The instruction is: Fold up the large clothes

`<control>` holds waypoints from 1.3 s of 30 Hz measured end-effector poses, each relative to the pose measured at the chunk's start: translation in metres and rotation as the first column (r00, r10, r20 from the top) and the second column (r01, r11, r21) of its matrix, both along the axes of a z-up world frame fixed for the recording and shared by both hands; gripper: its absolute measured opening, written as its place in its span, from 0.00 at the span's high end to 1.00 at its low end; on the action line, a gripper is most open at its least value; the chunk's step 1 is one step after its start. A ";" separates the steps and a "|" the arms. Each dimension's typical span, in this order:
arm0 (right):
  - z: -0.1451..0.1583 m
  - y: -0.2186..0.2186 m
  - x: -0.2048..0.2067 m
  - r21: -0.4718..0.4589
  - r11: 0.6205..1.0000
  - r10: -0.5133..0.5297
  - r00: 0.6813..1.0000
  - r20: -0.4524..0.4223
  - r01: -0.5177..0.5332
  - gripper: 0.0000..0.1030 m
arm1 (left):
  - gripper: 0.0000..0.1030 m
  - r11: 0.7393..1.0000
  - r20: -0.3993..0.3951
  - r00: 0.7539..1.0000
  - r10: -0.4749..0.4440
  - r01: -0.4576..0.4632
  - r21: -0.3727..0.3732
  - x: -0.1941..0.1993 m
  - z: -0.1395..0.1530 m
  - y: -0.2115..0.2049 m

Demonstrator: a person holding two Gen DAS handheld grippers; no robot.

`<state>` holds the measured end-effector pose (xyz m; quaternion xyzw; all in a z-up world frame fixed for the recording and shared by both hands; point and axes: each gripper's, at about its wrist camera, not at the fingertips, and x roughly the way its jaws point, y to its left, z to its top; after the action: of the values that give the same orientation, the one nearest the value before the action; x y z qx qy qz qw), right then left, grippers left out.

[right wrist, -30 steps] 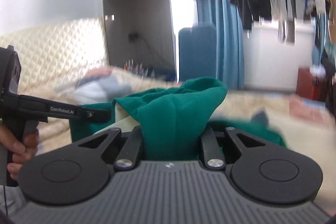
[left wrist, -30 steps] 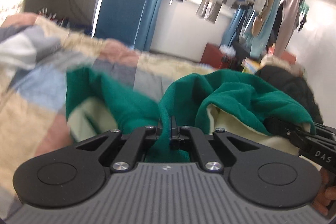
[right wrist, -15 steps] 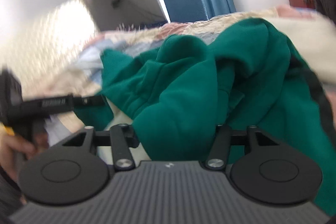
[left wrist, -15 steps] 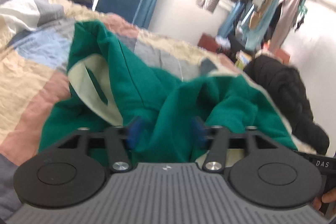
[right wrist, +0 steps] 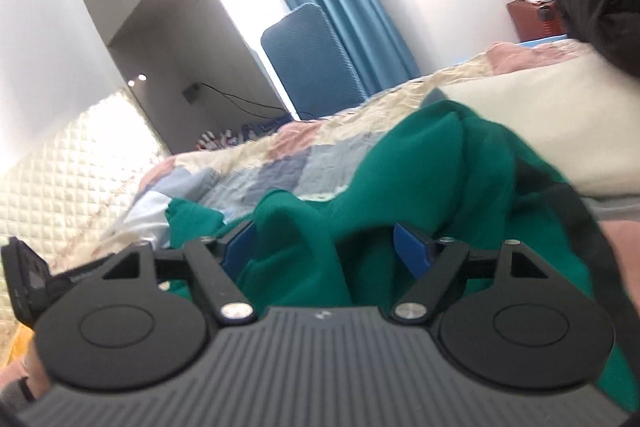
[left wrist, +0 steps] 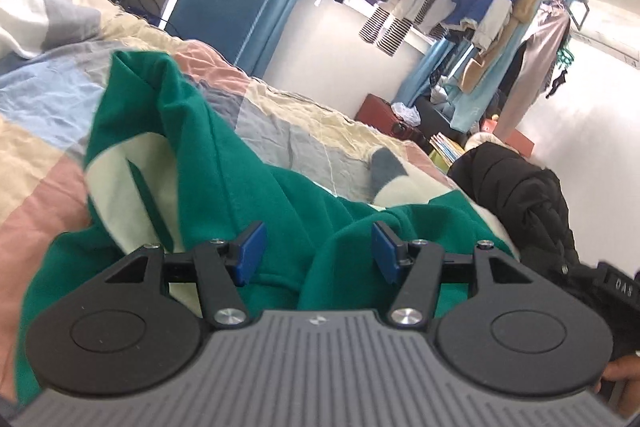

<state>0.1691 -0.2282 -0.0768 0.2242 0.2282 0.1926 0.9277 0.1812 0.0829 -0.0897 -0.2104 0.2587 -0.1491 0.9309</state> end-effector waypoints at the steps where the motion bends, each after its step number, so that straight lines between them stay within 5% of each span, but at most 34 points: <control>1: -0.003 0.004 0.007 -0.001 1.000 0.012 1.000 0.009 -0.012 0.25 | 0.40 1.000 -0.005 1.000 -0.006 0.006 0.010 0.003 -0.004 -0.003; 5: -0.012 0.016 0.017 -0.029 0.998 0.063 0.997 0.053 -0.062 0.30 | 0.55 0.998 -0.011 1.000 -0.029 0.030 0.064 0.015 -0.016 -0.014; 10: -0.020 0.032 0.023 -0.127 0.987 0.097 0.995 0.029 -0.093 0.67 | 0.93 0.994 0.006 0.999 -0.036 0.035 0.102 0.019 -0.017 -0.022; 14: -0.013 0.029 0.014 -0.146 0.986 0.091 0.994 0.069 -0.080 0.84 | 0.95 0.999 0.062 0.998 -0.028 0.025 0.044 0.011 -0.005 -0.013; 20: 0.010 0.025 -0.010 -0.156 0.986 0.084 0.984 0.159 -0.059 0.86 | 0.95 1.000 0.134 0.991 -0.001 0.005 -0.029 -0.020 0.032 0.006; 24: 0.022 0.035 -0.040 -0.274 0.961 0.104 0.974 0.204 -0.045 0.86 | 0.96 0.999 0.146 0.989 0.021 -0.015 -0.042 -0.060 0.049 0.022; 30: 0.024 0.055 -0.081 -0.473 0.880 0.129 0.979 0.159 -0.039 0.86 | 0.96 0.997 0.036 0.998 0.043 -0.041 -0.060 -0.105 0.049 0.036; 39: 0.018 0.069 -0.145 -0.534 0.827 0.258 0.963 0.079 -0.178 0.86 | 0.96 0.999 -0.203 0.978 0.036 -0.028 0.042 -0.131 0.016 0.016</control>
<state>0.0244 -0.1595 -0.0588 -0.0781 0.2267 0.2443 0.9396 0.0502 0.0989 -0.0733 -0.2107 0.3521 -0.1066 0.9057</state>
